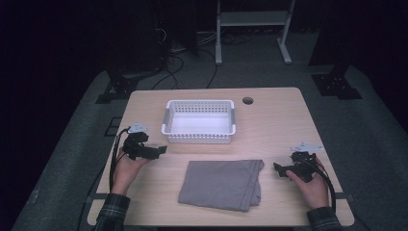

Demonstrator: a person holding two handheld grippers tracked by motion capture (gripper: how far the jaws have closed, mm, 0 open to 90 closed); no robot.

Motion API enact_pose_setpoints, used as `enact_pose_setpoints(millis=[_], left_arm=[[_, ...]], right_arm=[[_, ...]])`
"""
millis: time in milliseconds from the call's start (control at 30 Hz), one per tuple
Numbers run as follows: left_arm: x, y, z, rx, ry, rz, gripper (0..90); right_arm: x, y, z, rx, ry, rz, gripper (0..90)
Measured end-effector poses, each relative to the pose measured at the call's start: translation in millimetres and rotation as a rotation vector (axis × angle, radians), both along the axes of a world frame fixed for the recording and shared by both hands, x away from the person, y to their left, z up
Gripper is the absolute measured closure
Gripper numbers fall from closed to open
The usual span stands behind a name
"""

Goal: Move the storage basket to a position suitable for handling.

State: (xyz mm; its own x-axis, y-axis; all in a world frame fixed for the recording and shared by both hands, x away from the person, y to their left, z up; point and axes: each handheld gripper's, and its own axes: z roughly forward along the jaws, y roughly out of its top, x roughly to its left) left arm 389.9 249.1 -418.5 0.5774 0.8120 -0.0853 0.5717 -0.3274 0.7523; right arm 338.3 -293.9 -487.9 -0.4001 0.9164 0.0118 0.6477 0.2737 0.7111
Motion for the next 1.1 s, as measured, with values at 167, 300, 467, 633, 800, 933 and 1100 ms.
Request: enact_pose_setpoints(millis=[167, 300, 467, 633, 800, 933, 1100], left_arm=[[10.7, -1.7, 7.1, -0.012, -0.007, 0.008, 5.3], [20.5, -3.2, 12.3, -0.018, -0.003, 0.015, 6.3], [32.7, -7.8, 16.6, -0.018, -0.001, 0.021, 9.4], [43.5, -12.1, 19.5, -0.014, -0.01, 0.03, 13.9], [53.0, -12.8, 19.2, -0.003, -0.02, 0.046, 21.9], [60.2, -12.2, 17.9, -0.001, -0.018, 0.059, 27.9], [66.6, -11.8, 13.0, 0.004, -0.005, 0.083, 37.8]], right_arm=[[0.0, 0.0, 0.0, 0.0, 0.0, 0.0, 0.0], [0.0, 0.0, 0.0, -0.001, 0.0, 0.0, 0.0], [0.0, 0.0, -0.1, 0.0, -0.001, 0.0, 0.0], [0.0, 0.0, -0.1, 0.0, -0.001, 0.0, 0.0], [0.0, 0.0, -0.1, 0.0, -0.001, 0.0, 0.0], [0.0, 0.0, -0.1, 0.0, 0.0, 0.0, 0.0], [0.0, 0.0, -0.1, 0.001, 0.0, 0.0, 0.0]])
